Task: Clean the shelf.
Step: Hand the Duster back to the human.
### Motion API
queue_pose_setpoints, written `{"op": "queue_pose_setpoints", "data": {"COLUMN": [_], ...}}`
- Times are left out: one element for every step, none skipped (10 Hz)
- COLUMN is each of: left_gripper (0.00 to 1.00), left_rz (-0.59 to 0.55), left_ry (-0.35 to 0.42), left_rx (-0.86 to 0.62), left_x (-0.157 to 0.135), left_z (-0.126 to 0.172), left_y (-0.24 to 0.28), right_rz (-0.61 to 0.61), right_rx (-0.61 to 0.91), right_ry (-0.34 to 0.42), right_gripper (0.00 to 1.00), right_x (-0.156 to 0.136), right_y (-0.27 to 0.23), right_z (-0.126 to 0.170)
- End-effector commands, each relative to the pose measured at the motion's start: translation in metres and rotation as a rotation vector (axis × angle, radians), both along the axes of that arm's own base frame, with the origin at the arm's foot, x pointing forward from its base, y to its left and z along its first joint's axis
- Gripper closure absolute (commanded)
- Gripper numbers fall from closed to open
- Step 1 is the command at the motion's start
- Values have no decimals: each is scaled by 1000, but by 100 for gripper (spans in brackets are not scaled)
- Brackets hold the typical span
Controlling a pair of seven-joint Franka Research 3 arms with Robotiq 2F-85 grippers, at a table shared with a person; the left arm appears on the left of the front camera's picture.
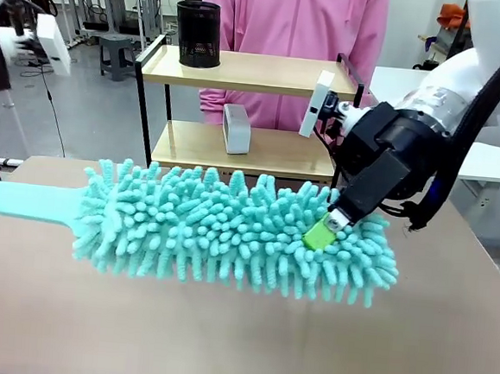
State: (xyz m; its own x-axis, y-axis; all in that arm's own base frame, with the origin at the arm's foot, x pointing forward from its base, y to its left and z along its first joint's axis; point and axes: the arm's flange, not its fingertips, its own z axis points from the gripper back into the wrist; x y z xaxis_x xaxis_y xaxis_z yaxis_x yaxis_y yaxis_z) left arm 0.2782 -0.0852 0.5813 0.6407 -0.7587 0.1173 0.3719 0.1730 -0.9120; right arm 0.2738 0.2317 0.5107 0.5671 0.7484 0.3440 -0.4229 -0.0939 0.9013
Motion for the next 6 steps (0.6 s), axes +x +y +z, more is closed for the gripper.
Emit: {"op": "queue_pose_setpoints", "data": {"left_gripper": [0,0,0,0,0,0], "left_rz": [248,430,710,950,1126,1274], "left_ry": [-42,-54,-98,-133,-129,-126], "left_rx": [-25,-127,-207,-234,-279,-288], "left_x": [2,6,9,12,15,20], "left_z": [5,9,11,7,-2,-16], "left_y": [38,70,107,134,153,167], "right_rz": [-10,-55,-139,-186,-238,-316], "right_rx": [33,69,95,132,188,280], "right_ry": [61,62,46,37,16,-11], "right_gripper": [100,100,100,100,100,100], "right_x": [7,7,3,-1,-6,-11], "right_y": [-40,-69,-102,-127,-154,-187], "right_z": [6,12,17,20,23,24]}}
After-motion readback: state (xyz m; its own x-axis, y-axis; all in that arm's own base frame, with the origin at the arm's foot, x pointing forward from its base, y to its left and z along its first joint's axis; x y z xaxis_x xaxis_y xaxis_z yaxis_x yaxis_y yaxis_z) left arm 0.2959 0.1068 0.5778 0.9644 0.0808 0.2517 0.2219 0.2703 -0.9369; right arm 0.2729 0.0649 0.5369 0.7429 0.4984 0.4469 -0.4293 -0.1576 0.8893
